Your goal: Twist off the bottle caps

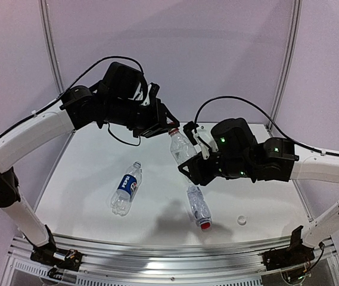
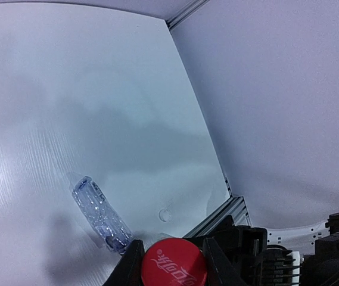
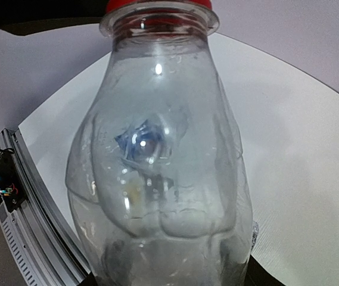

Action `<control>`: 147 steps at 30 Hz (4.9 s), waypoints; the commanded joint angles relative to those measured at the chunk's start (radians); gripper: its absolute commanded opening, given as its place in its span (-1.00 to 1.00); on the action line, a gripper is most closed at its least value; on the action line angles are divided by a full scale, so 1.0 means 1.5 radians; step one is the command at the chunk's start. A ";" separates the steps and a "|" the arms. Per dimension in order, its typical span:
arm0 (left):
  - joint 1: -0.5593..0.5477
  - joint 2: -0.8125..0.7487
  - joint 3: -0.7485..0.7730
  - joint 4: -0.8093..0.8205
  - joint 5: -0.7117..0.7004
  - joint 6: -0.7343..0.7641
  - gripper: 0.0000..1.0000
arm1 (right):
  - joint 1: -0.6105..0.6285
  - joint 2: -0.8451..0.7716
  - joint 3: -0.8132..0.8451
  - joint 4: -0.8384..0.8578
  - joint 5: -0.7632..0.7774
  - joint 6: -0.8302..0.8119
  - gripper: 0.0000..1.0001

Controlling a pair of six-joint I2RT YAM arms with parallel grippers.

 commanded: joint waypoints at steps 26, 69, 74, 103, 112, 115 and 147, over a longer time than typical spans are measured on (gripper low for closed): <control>0.107 0.171 -0.153 -0.059 0.127 0.000 -0.48 | -0.055 -0.066 -0.212 0.006 0.026 0.068 -0.37; 0.043 0.162 -0.217 -0.066 0.016 0.058 0.33 | -0.237 0.083 -0.300 0.025 -0.116 0.150 0.68; 0.019 0.143 -0.212 -0.091 -0.021 0.075 0.41 | -0.237 0.026 -0.273 -0.020 -0.128 0.143 0.73; -0.047 -0.183 -0.490 -0.060 -0.204 0.022 0.98 | -0.182 0.239 -0.040 -0.032 -0.222 0.158 0.65; -0.047 -0.247 -0.505 -0.065 -0.213 0.054 0.98 | -0.182 0.329 0.012 -0.059 -0.183 0.140 0.55; -0.046 -0.252 -0.504 -0.070 -0.210 0.059 0.97 | -0.181 0.357 0.029 -0.070 -0.177 0.136 0.52; 0.001 -0.412 -0.537 0.208 -0.002 0.112 0.97 | -0.182 0.056 0.015 0.226 -0.087 0.478 -0.11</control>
